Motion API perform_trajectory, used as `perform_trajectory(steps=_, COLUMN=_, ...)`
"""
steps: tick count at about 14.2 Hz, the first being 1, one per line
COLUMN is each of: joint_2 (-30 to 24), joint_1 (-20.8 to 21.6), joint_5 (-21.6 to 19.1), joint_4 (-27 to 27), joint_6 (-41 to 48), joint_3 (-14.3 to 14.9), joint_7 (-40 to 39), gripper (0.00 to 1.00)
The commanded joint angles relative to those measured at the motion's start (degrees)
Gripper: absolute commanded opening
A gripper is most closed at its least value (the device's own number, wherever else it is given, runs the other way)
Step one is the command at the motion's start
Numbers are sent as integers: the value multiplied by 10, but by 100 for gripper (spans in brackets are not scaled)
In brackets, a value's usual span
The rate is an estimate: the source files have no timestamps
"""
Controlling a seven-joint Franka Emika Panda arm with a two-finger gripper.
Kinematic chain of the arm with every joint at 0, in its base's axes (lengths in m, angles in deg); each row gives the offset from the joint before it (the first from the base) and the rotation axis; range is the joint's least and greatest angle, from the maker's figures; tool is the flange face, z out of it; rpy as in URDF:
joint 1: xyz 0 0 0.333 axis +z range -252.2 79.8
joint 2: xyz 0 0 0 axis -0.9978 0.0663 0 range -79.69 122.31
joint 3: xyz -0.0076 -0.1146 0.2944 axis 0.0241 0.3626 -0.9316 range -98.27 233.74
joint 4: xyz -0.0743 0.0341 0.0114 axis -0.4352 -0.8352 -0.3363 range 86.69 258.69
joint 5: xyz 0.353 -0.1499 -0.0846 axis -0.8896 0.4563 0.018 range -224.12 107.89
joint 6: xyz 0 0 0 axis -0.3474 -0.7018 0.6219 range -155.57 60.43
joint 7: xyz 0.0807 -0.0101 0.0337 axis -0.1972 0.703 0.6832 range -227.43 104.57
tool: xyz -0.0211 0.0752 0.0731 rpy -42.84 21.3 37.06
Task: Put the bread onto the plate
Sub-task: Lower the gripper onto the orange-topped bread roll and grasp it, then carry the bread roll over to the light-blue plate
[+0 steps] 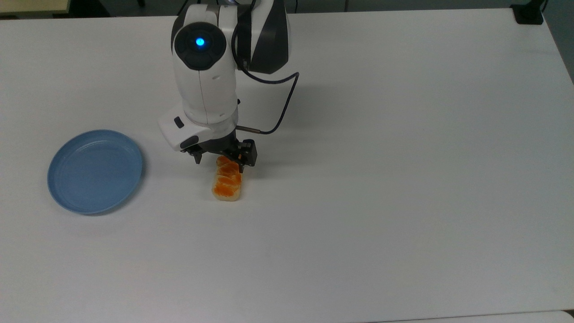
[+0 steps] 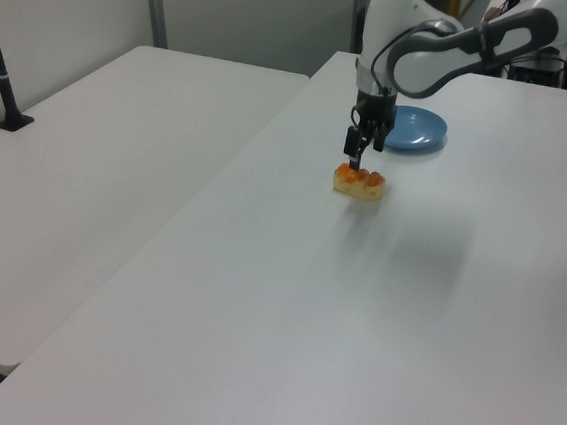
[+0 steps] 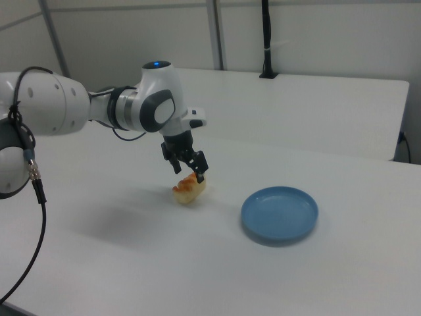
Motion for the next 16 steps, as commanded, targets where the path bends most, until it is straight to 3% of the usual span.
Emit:
perform_trajectory(steps=1, joint_2=26, joint_1=8, joint_5=-5, joint_4=4, joint_6=-36, joint_3=4, joint_7=20, gripper=100)
perform_trajectory(steps=3, joint_2=36, joint_1=8, joint_5=-5, joint_4=4, joint_6=-54, joint_3=1, joint_7=41, gripper=100)
perform_trajectory(steps=4, joint_2=40, joint_1=10, joint_5=-5, joint_4=5, joint_6=-60, joint_3=0, joint_7=47, gripper=93)
perform_trajectory(steps=6, joint_2=41, joint_1=6, joint_5=-5, joint_4=4, joint_6=-60, joint_3=0, joint_7=43, gripper=47)
perform_trajectory(steps=7, joint_2=41, joint_1=6, joint_5=-4, joint_4=4, joint_6=-60, joint_3=0, joint_7=42, gripper=37)
perform_trajectory(steps=10, joint_2=31, joint_1=4, joint_5=-3, joint_4=2, joint_6=-53, joint_3=1, joint_7=23, gripper=27)
perform_trajectory(steps=12, joint_2=16, joint_1=-10, joint_5=-1, joint_4=0, joint_6=-42, joint_3=6, joint_7=2, gripper=26)
perform_trajectory(steps=16, joint_2=-5, joint_1=-74, joint_5=6, joint_4=-34, joint_6=3, joint_3=13, joint_7=-129, gripper=27)
